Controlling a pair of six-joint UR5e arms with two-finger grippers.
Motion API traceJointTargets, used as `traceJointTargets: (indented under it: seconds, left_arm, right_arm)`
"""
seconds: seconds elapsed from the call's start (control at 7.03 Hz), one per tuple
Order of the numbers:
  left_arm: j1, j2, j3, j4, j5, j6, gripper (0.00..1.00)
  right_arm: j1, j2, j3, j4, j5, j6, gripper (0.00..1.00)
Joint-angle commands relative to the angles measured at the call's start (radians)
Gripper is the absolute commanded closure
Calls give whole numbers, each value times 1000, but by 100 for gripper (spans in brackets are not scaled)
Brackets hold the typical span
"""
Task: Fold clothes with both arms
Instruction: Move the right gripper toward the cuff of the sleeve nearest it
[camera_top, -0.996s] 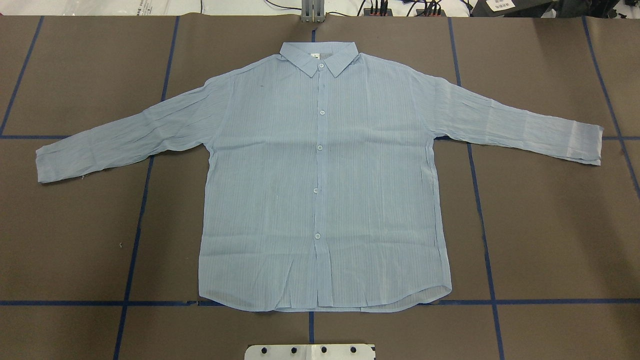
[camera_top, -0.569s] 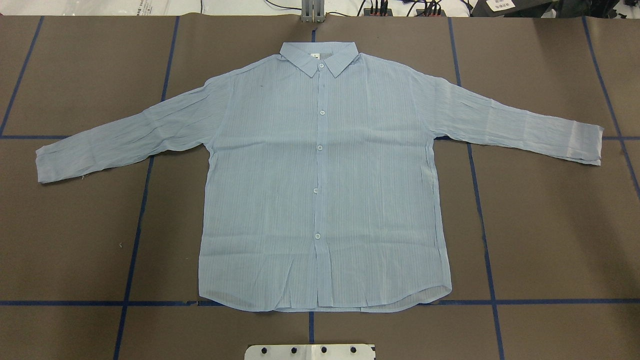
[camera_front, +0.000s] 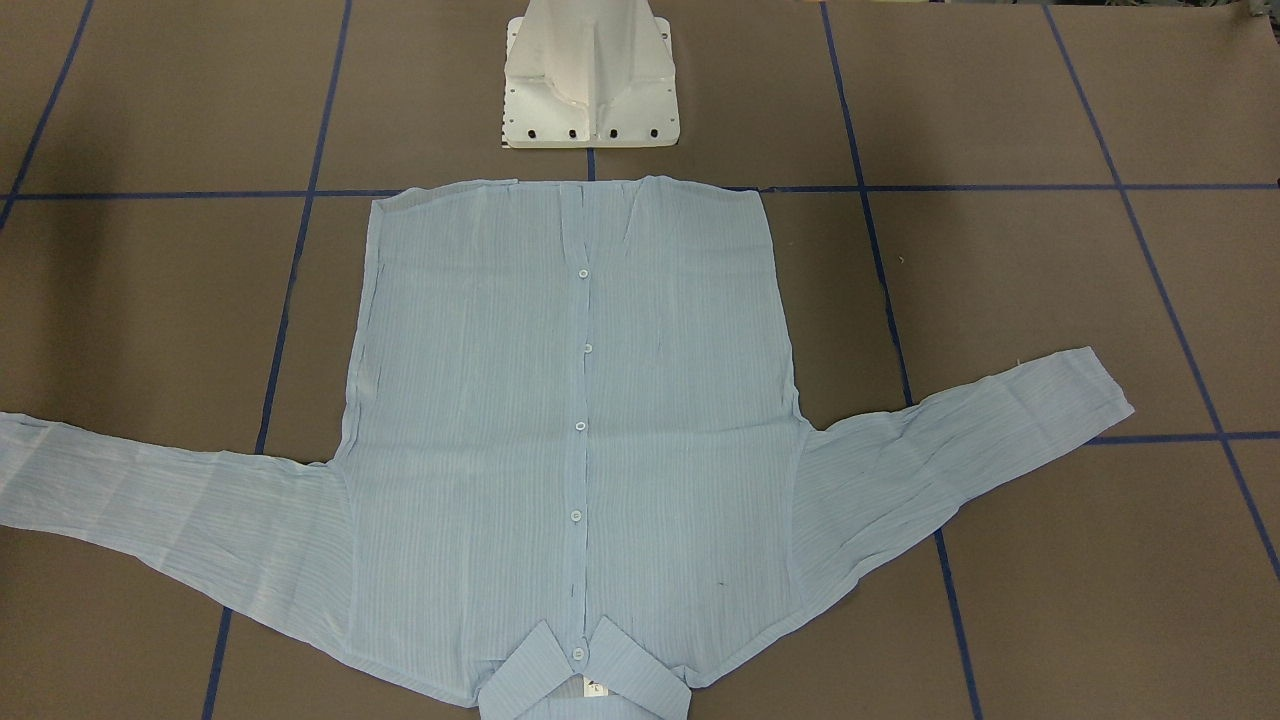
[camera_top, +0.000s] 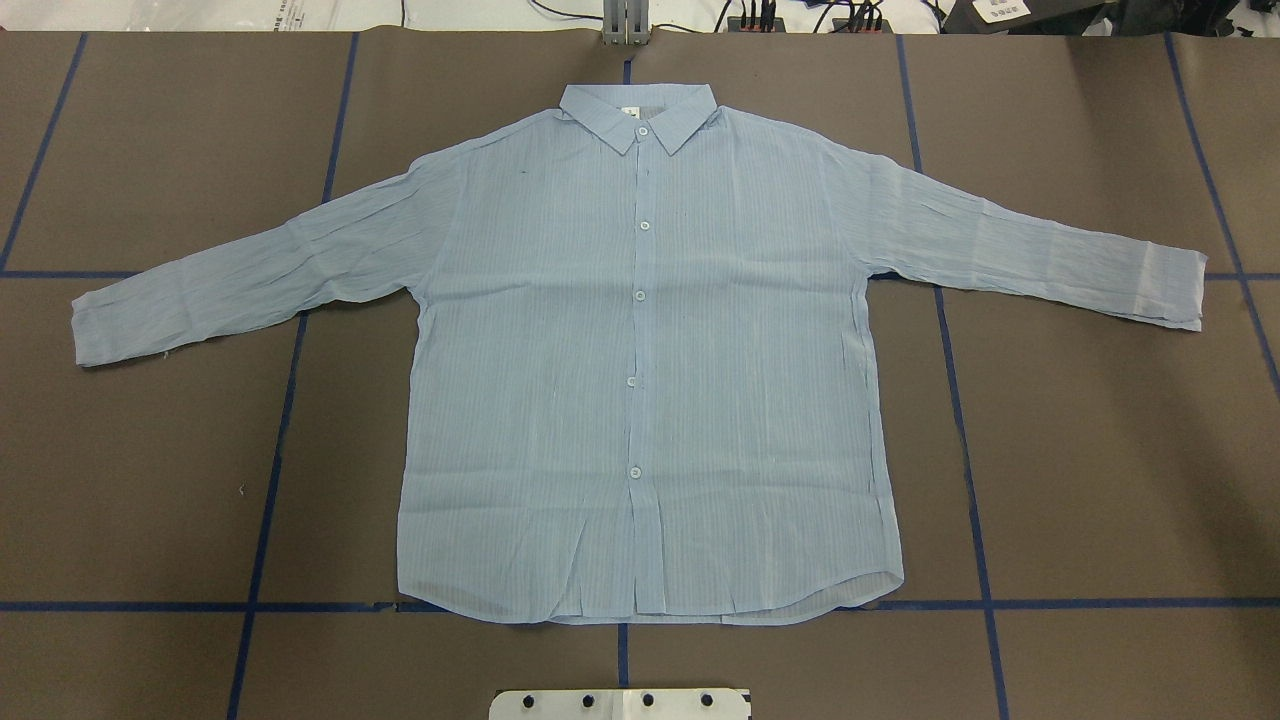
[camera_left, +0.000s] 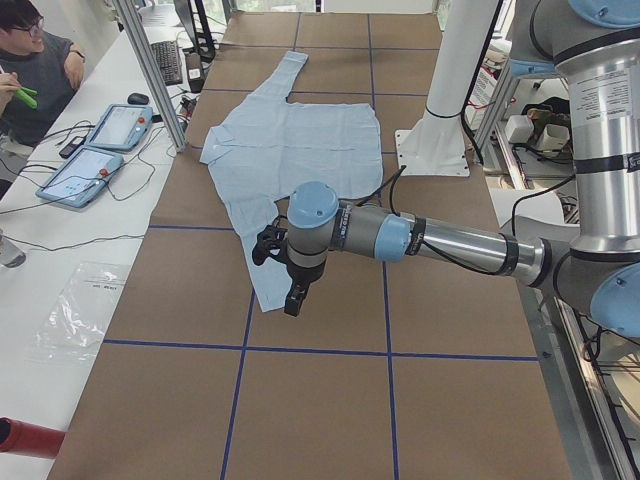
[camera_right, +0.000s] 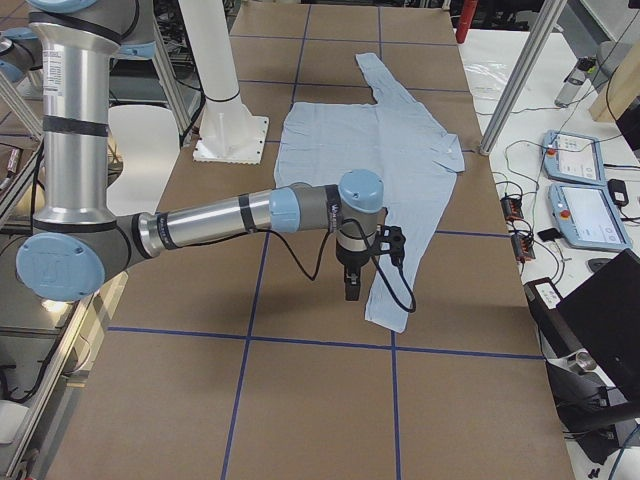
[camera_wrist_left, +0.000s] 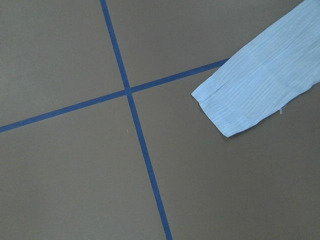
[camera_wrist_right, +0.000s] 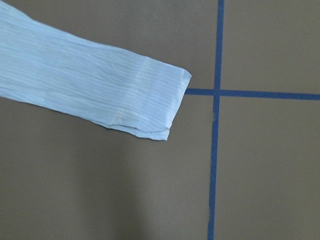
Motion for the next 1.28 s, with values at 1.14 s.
traceJointTargets:
  seconds: [1.14]
  left_arm:
    - [-2, -59, 1, -42, -1, 7, 0]
  right_arm:
    - [-222, 164, -580, 668, -72, 434, 21]
